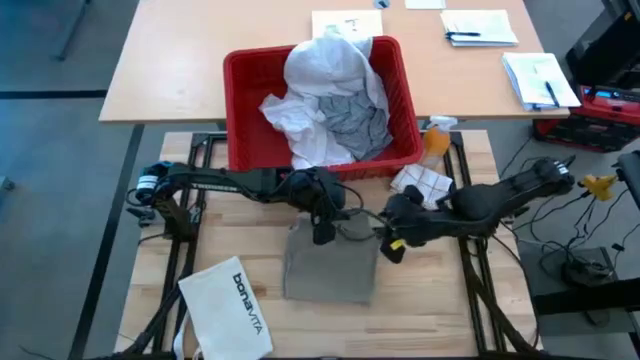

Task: Fold laundry
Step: Fold the brown shorts

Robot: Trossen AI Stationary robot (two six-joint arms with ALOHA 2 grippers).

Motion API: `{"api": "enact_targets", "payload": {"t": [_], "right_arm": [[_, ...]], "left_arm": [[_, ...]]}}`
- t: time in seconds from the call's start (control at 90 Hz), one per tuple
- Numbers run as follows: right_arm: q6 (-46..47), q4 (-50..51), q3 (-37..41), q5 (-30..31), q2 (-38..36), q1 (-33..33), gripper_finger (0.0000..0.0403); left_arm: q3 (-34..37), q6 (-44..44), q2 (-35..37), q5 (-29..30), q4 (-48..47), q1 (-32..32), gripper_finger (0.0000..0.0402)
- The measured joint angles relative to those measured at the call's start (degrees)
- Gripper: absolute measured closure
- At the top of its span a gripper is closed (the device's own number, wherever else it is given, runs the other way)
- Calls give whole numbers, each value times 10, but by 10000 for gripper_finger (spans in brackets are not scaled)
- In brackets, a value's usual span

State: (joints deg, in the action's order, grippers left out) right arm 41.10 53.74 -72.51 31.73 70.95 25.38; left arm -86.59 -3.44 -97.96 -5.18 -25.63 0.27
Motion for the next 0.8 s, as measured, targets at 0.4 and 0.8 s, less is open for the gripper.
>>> {"api": "enact_targets", "payload": {"t": [0.4,0.8], "right_arm": [[173,0,228,67,-101,172,34],[196,-124,349,135,-39,162,34]], "left_arm": [[0,12,29,-3,0,0,401],[1,-22,37,-18,1,0,402]]}}
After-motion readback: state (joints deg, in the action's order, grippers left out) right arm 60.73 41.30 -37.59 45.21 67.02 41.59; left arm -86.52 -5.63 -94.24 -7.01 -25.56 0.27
